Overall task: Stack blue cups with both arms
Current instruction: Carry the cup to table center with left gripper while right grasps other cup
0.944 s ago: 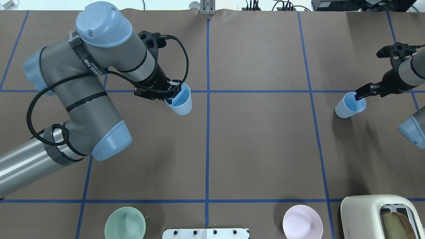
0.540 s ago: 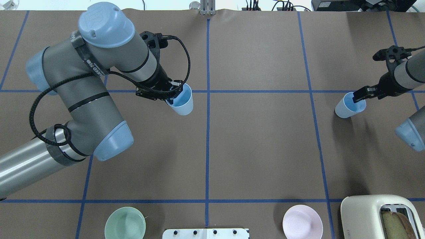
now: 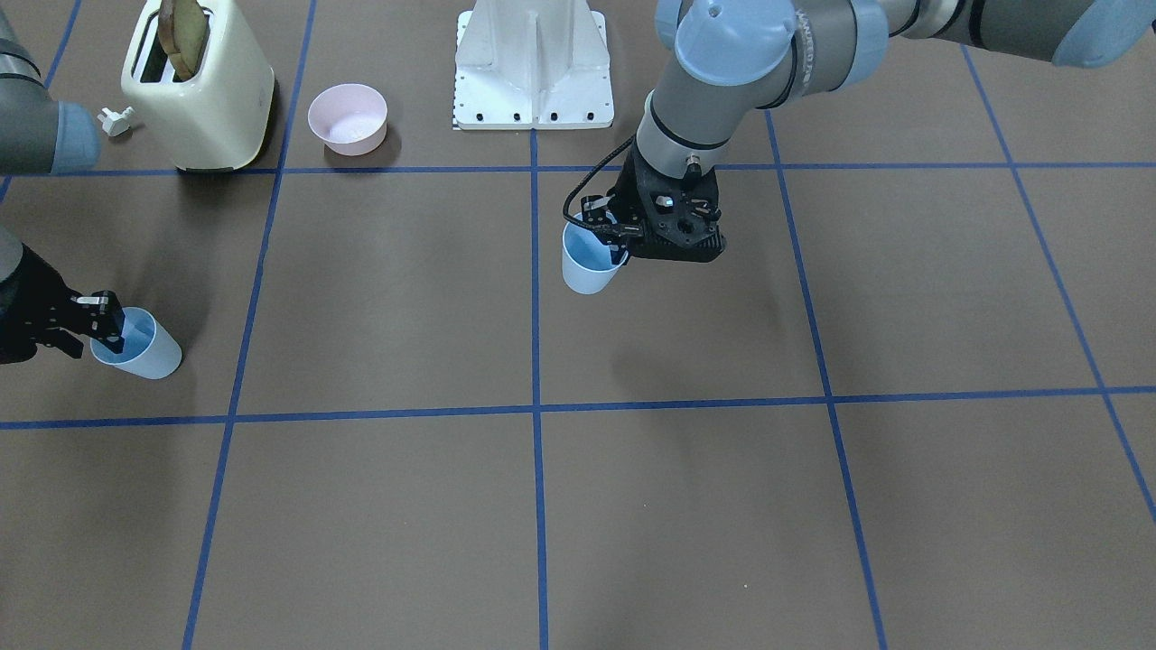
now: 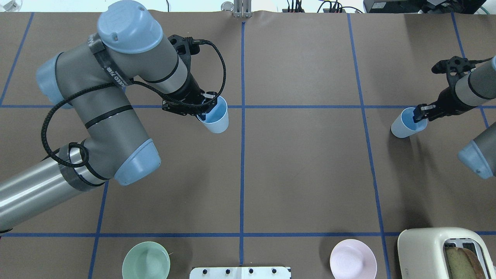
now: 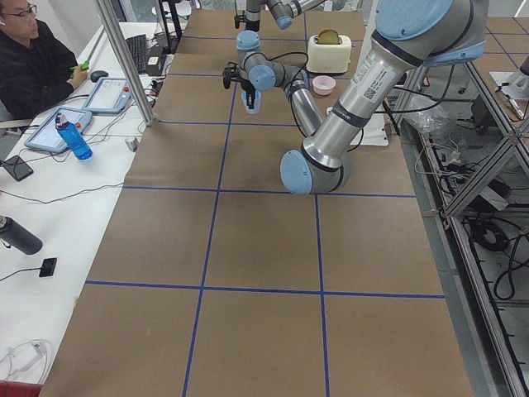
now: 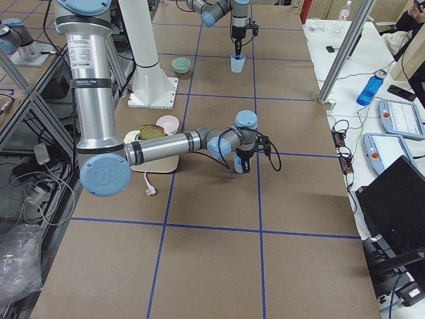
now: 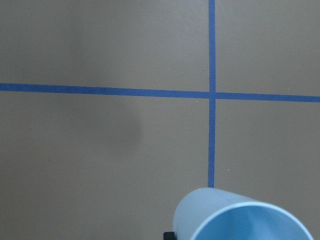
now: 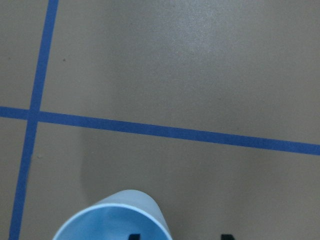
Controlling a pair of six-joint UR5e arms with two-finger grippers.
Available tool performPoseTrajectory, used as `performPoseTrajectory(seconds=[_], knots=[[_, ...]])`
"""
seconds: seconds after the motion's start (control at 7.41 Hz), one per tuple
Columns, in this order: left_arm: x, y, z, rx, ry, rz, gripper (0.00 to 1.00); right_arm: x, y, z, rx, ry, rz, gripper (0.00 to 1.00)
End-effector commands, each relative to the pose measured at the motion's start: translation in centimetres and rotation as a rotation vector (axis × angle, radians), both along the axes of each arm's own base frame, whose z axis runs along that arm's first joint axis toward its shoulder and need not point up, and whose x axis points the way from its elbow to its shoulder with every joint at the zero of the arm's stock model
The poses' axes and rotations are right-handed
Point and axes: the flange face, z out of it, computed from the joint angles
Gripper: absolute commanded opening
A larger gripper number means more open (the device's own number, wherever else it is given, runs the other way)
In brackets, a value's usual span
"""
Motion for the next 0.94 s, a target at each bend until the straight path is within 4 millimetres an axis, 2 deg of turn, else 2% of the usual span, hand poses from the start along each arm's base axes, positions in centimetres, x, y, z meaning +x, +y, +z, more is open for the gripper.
performPoseTrajectory(seconds=[0.0, 0.13, 0.27, 0.4, 0.67, 0.81], knots=[[0.2, -0.2, 0.0, -0.002, -0.002, 0.000, 0.00, -0.3, -0.1, -0.3, -0.002, -0.004, 0.002, 0.00], [1.3, -0.8, -0.4, -0.009, -0.014, -0.009, 0.00, -0.7, -0.7, -1.8, 0.016, -0.024, -0.003, 0.00], [4.1, 0.4, -0.7, -0.011, -0.029, -0.016, 0.00, -1.0, -1.1, -2.5, 0.020, -0.033, -0.006, 0.00], [5.3, 1.0, -0.6, -0.006, -0.039, -0.012, 0.00, -0.5, -2.4, -4.0, 0.021, -0.047, 0.004, 0.00], [8.2, 2.4, 0.5, -0.004, -0.066, -0.026, 0.00, 2.5, -5.6, -7.7, -0.037, -0.088, 0.034, 0.00], [10.4, 2.6, 1.6, -0.005, -0.066, -0.039, 0.00, 2.5, -7.0, -9.9, -0.047, -0.088, 0.043, 0.00]])
